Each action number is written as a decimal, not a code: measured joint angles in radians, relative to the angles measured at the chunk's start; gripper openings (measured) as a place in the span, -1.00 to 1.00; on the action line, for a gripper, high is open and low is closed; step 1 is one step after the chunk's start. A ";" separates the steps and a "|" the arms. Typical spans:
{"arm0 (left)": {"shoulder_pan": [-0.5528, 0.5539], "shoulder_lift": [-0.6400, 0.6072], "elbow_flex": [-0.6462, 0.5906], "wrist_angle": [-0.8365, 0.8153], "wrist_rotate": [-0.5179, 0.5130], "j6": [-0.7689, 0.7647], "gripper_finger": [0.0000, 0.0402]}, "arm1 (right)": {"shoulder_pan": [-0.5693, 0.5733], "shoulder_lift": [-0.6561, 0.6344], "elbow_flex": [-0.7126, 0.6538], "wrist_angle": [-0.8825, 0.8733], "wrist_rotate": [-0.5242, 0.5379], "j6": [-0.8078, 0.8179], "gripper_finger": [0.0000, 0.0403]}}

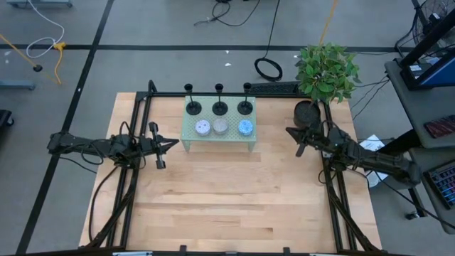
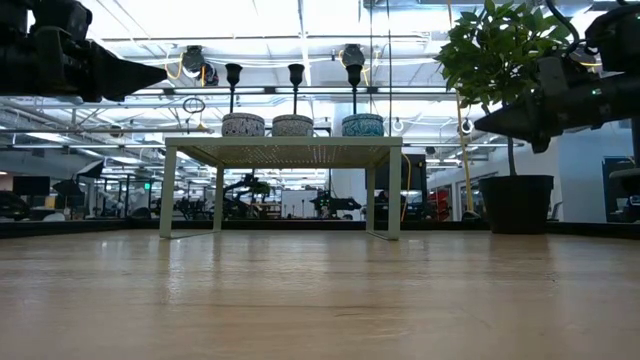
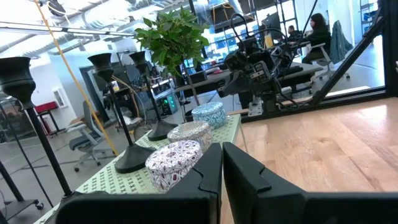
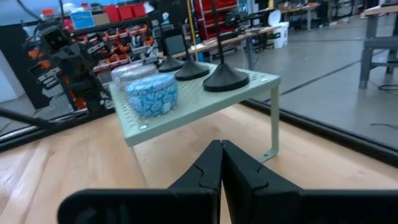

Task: Pick & Place candle stick holders
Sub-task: Return to Home Position

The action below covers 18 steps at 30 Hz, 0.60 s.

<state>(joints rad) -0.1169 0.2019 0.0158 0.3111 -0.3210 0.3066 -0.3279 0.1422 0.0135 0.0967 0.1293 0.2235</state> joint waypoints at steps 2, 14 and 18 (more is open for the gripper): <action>0.000 0.000 0.000 0.000 0.000 0.000 -0.89 | -0.019 -0.017 0.000 -0.001 0.000 0.000 -1.00; 0.000 0.000 0.000 0.000 0.000 0.000 -0.89 | 0.007 -0.140 0.000 0.004 0.001 0.000 -1.00; 0.000 0.000 0.000 0.000 0.000 0.000 -0.89 | 0.084 -0.140 0.000 0.003 0.000 0.000 -1.00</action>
<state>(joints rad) -0.1169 0.2016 0.0158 0.3110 -0.3207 0.3069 -0.2435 0.0025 0.0135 0.0994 0.1296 0.2234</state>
